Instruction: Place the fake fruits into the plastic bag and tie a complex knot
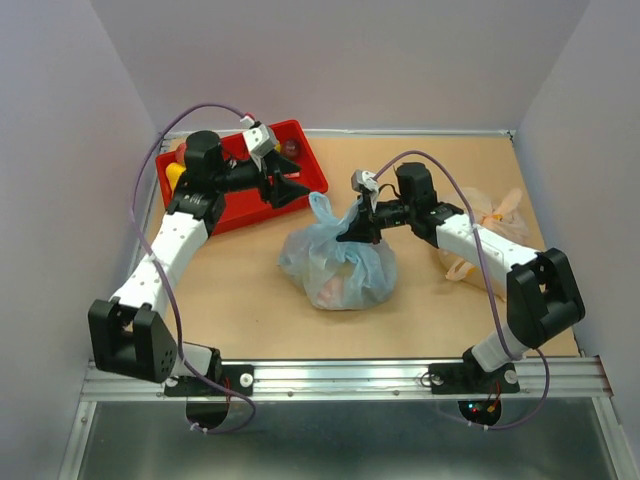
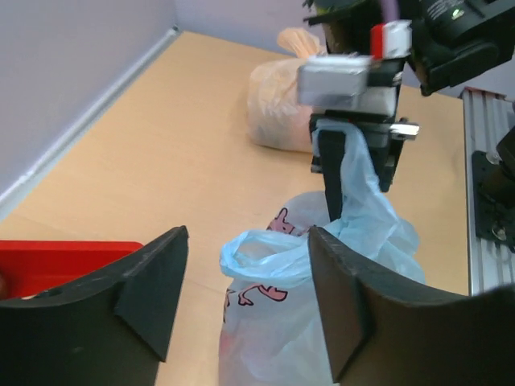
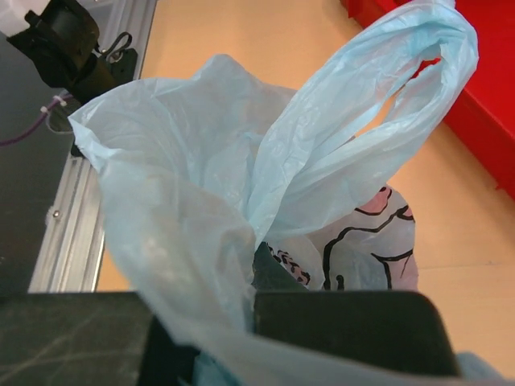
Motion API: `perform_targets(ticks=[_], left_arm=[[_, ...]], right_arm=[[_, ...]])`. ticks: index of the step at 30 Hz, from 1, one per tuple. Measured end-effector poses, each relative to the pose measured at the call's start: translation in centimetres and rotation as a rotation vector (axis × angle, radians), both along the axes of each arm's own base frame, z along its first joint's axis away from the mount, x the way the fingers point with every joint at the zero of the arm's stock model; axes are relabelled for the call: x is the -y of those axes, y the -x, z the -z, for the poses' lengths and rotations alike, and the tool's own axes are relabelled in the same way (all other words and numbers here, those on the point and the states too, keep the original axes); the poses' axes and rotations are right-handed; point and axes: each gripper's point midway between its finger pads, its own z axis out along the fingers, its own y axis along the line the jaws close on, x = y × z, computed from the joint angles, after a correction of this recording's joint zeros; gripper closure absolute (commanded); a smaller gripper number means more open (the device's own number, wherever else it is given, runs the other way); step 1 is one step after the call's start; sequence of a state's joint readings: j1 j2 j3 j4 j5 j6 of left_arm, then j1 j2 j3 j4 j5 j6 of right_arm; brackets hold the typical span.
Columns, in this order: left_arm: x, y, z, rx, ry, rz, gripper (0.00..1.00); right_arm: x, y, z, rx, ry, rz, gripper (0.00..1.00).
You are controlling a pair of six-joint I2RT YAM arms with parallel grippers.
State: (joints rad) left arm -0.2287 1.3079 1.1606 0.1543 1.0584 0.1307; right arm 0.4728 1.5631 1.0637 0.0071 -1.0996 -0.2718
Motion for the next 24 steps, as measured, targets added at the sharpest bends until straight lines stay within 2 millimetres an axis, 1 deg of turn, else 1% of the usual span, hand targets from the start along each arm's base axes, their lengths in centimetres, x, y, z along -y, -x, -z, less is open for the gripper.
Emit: perform_targets(ticks=[3,6,9,11,15,19,23,24], left_arm=[[0.6,-1.2,2.5,-0.091,-0.019,0.034,0.23],[0.9,-1.8,6.1,-0.213,-0.043,0.059,0.23],[1.2,-1.8,8.1,-0.29,-0.051,0.09,0.24],[1.4,-1.6,8.4,-0.311,-0.047,0.115,0.25],[1.7,-0.9,7.7,-0.307,-0.032,0.169,0.34],[2.2,-0.4,7.5,-0.309,-0.024,0.206,0.34],[2.6,-0.5,7.8,-0.323,-0.024,0.219,0.33],[2.8,-0.6,8.0,-0.327,-0.027,0.22,0.4]], right_arm=[[0.1,-0.1,-0.6,0.071,-0.01,-0.012,1.0],[0.0,0.0,-1.3,0.137,-0.021,-0.027,1.0],[-0.2,0.2,-1.3,0.17,-0.021,-0.041,1.0],[-0.3,0.4,-1.2,0.178,-0.019,-0.05,1.0],[-0.3,0.4,-1.0,0.194,-0.016,-0.056,1.0],[-0.2,0.3,-1.0,0.209,-0.015,-0.059,1.0],[-0.2,0.4,-0.9,0.21,-0.011,-0.062,1.0],[-0.2,0.4,-0.8,0.21,-0.01,-0.063,1.0]])
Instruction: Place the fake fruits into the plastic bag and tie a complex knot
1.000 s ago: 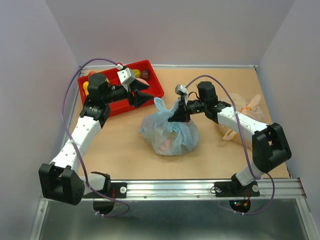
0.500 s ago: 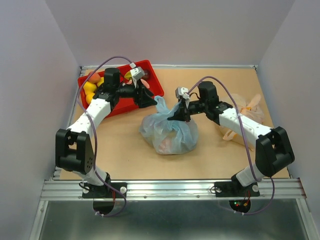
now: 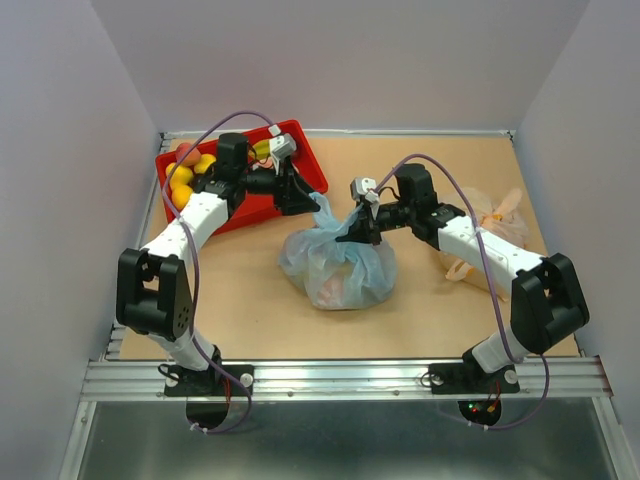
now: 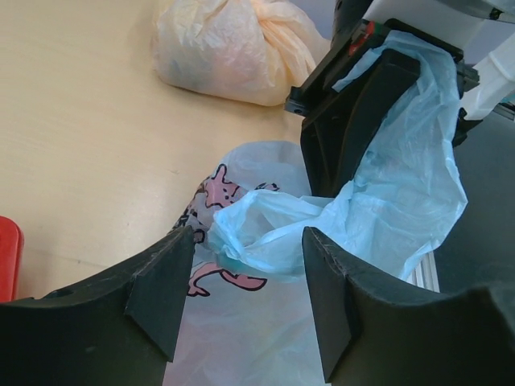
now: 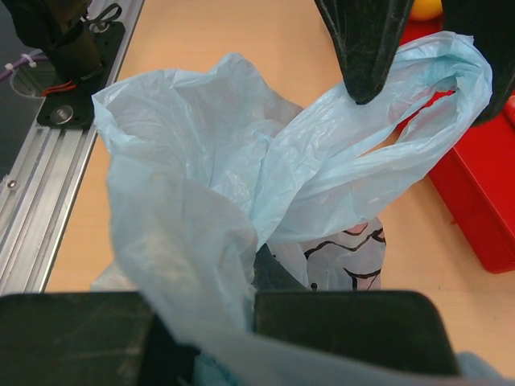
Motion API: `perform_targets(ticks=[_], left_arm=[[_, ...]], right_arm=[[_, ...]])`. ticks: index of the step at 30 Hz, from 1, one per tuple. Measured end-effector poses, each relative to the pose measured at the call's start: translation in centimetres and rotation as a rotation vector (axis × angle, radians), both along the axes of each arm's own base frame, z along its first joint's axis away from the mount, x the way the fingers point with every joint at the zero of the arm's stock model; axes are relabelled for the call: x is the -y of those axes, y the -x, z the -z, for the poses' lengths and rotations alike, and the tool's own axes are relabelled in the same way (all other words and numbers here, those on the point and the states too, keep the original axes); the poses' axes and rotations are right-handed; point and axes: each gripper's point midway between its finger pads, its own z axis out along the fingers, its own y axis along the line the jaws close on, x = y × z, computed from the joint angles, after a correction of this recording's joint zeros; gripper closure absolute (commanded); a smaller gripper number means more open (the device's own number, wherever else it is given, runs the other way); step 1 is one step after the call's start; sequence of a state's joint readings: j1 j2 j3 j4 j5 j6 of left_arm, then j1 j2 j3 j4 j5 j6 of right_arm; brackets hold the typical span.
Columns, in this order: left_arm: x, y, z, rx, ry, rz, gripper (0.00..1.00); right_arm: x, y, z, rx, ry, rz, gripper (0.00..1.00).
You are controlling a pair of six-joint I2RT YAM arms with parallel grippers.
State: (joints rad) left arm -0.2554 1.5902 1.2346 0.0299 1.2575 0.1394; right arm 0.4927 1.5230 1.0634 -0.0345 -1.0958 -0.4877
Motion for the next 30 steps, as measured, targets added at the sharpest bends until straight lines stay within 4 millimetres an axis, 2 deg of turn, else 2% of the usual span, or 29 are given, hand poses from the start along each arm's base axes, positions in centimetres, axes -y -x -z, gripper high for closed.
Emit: perform_targets(ticks=[2,3,5,6,7,9,13,16,19,22,27,30], left_arm=[[0.2,-0.3,0.3,-0.007,-0.006,-0.005,0.55],[0.3,-0.5,0.5,-0.011,-0.009,-0.007,0.72],[0.4,-0.7,0.6,-0.02,-0.011,-0.01,0.86],[0.5,-0.7,0.5,-0.017,-0.01,-0.007,1.0],[0.5,-0.6,0.4,-0.015,-0.006,-0.001,1.0],[0.5,-0.5,-0.1,0.0,0.0,0.009,1.0],[0.4,0.0,-1.2,0.029,0.011,0.019,1.0],[0.2,1.2,-3.2,0.079,0.028,0.027,1.0],[0.0,2.5,-4.4,0.115,0.036,0.035,1.0],[-0.2,3.4,-4.7,0.131,0.036,0.034,1.0],[-0.5,4.1,-4.3,0.137,0.019,0.014,1.0],[-0.3,5.4,-3.7,0.164,-0.003,0.019,1.0]], right_arm=[[0.0,0.0,0.1,0.0,0.003,-0.002,1.0],[0.1,0.1,0.1,-0.001,0.004,-0.002,1.0],[0.1,0.1,0.2,0.0,0.005,-0.002,0.99],[0.1,0.0,0.2,0.0,0.006,-0.001,0.97],[0.1,-0.1,0.2,0.002,0.008,0.005,0.91],[0.1,-0.2,0.3,-0.001,0.014,0.016,0.86],[0.1,-0.7,1.1,-0.033,0.033,0.044,0.82],[0.0,-1.0,2.0,-0.071,0.05,0.062,0.81],[0.0,-1.2,2.5,-0.096,0.055,0.073,0.82],[-0.1,-1.3,2.6,-0.118,0.055,0.083,0.85],[-0.2,-1.3,3.3,-0.188,0.066,0.1,1.0],[-0.3,-1.4,3.8,-0.254,0.077,0.121,1.0]])
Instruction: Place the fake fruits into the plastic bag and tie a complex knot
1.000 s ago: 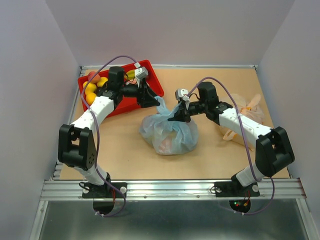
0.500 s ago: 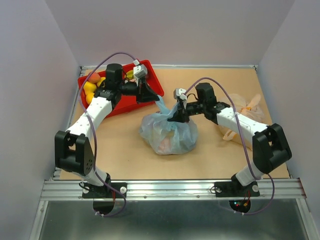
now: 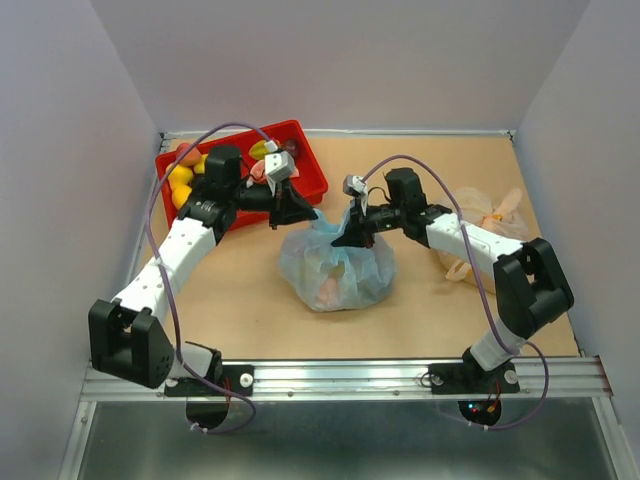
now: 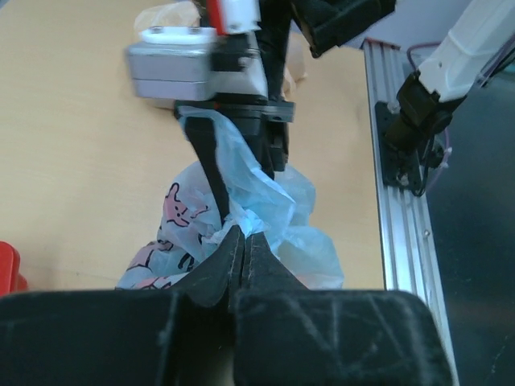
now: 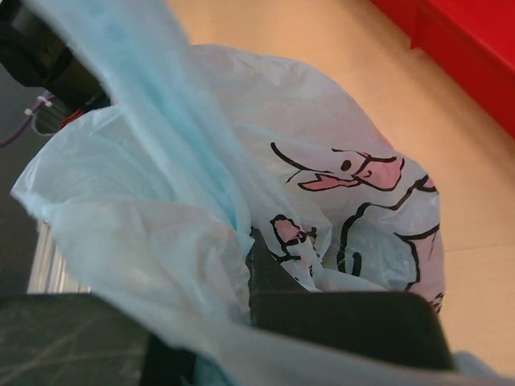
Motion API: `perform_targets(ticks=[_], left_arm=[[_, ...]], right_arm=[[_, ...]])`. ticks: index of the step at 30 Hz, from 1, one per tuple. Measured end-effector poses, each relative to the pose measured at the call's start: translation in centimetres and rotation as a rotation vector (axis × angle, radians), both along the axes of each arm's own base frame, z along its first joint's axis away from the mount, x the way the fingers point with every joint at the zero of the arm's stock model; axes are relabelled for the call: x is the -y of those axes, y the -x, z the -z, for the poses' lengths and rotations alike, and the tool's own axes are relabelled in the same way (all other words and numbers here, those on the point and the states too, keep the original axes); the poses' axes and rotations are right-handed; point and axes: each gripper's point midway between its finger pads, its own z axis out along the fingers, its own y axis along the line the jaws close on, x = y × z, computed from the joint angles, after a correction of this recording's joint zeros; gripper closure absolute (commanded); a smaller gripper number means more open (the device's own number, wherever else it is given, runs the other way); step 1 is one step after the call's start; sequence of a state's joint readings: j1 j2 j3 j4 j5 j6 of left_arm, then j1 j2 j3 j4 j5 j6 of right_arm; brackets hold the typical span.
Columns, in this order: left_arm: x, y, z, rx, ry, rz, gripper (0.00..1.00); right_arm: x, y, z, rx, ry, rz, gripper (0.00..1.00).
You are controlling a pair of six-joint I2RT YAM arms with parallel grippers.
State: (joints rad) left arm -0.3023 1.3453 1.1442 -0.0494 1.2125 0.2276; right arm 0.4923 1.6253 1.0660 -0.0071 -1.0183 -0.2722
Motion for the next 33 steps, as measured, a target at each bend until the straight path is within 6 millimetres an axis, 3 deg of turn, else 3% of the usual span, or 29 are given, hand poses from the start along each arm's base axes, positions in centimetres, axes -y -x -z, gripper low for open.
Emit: perform_targets(ticks=[6,11,15,19,21,24,29,33], left_arm=[[2.5,4.0,2.3,0.134,-0.109,0.08,1.0],[4.1,7.0,7.1,0.173,-0.221,0.162,1.0],[5.6,7.4,11.3,0.226,-0.339,0.165,1.0],[6.3,5.9,15.6,0.27,-0.445,0.096,1.0],[6.3,3.9,17.7,0.274,-0.5,0.012,1.0],[6.3,1.3,19.1,0.278,-0.545,-0.108,1.0],[6.2,-1.5,18.2,0.279,-0.512,-0.281,1.0],[5.7,-3.0,17.4,0.201,-0.436,-0.366,1.0]], right_arm=[[0.1,-0.5,1.3,-0.148,0.043,0.093,1.0],[0.3,-1.0,1.8,-0.227,0.073,0.174,1.0],[0.5,-1.1,2.2,-0.305,0.091,0.236,1.0],[0.6,-0.9,2.3,-0.393,0.101,0.28,1.0],[0.6,-0.9,2.3,-0.438,0.101,0.307,1.0],[0.8,-1.3,2.3,-0.496,0.103,0.364,1.0],[1.6,-2.4,1.5,-0.592,0.057,0.469,1.0],[2.3,-1.4,0.7,-0.688,-0.054,0.525,1.0]])
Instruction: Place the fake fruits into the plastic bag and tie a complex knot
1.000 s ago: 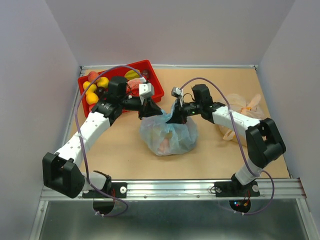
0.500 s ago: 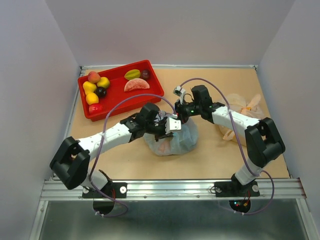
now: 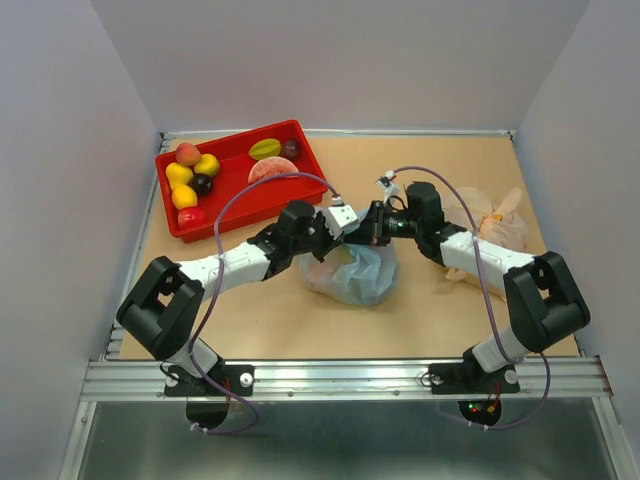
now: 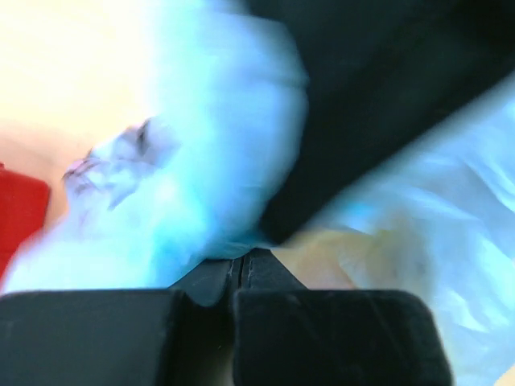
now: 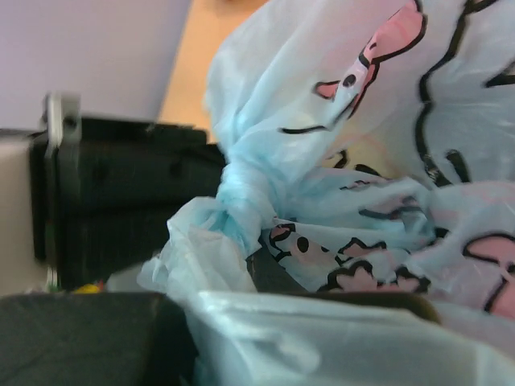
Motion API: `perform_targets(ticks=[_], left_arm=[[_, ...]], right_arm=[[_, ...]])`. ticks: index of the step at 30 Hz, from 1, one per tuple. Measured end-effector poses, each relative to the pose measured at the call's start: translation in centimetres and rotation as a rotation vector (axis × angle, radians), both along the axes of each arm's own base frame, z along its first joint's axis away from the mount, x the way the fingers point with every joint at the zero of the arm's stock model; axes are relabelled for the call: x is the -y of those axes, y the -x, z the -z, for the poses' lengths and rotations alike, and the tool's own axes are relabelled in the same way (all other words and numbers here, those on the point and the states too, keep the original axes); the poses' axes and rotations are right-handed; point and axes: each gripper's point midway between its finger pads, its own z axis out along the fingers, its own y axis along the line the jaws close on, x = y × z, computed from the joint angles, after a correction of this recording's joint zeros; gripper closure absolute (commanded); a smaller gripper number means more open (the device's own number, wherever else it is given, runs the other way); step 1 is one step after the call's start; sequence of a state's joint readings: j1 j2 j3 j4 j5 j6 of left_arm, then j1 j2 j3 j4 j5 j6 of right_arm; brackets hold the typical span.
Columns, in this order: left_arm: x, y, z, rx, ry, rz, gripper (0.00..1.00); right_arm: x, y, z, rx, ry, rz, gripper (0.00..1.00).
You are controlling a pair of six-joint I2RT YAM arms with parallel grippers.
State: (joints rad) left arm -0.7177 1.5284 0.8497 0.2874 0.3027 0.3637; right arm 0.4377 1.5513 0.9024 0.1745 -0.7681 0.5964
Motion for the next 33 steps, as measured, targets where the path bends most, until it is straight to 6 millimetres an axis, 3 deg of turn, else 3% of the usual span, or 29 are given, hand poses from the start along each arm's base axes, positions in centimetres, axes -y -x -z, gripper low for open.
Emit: perform_targets(ticks=[4,10,13,14,17,19,20,21,28,31,32,33], left_arm=[[-0.1,0.1,-0.3,-0.119,0.14,-0.023,1.0],[1.1,2.3,-1.4,-0.284,0.297,0.041,1.0],[1.4,3.4,-2.2,-0.382,0.382,0.071,1.0],[1.4,3.8,-2.4,-0.418,0.41,0.077,1.0],[1.5,4.8,-2.6,-0.506,0.46,0.083,1.0],[1.6,5.6,-2.8,-0.563,0.484,0.092,1.0],[1.6,5.8,-2.9,-0.578,0.492,0.093,1.0],[1.7,5.9,-2.9,-0.59,0.499,0.096,1.0],[1.9,6.1,-3.7,-0.632,0.54,0.103,1.0],[1.9,6.1,-3.8,-0.635,0.547,0.104,1.0],[2.0,6.0,-3.8,-0.637,0.548,0.102,1.0],[2.0,6.0,-3.8,-0.641,0.549,0.101,1.0]], right_arm=[[-0.2,1.6,-0.4,-0.123,-0.132,0.066,1.0],[-1.0,1.8,-2.0,-0.185,-0.23,0.091,1.0],[-1.0,2.0,-2.7,-0.194,-0.259,0.098,0.71],[-1.1,2.2,-3.0,-0.194,-0.268,0.095,0.69],[-0.9,3.0,-3.5,-0.155,-0.258,0.046,0.51],[-0.2,3.4,-3.3,-0.084,-0.196,0.008,0.16],[0.2,3.3,-3.4,-0.069,-0.166,-0.001,0.04],[0.5,3.2,-3.4,-0.038,-0.139,-0.011,0.01],[6.0,3.4,-4.1,0.135,0.042,-0.004,0.01],[7.1,3.7,-5.0,0.173,0.081,-0.006,0.17],[7.6,3.5,-5.3,0.181,0.089,0.005,0.3],[8.1,3.3,-5.6,0.189,0.095,0.018,0.36]])
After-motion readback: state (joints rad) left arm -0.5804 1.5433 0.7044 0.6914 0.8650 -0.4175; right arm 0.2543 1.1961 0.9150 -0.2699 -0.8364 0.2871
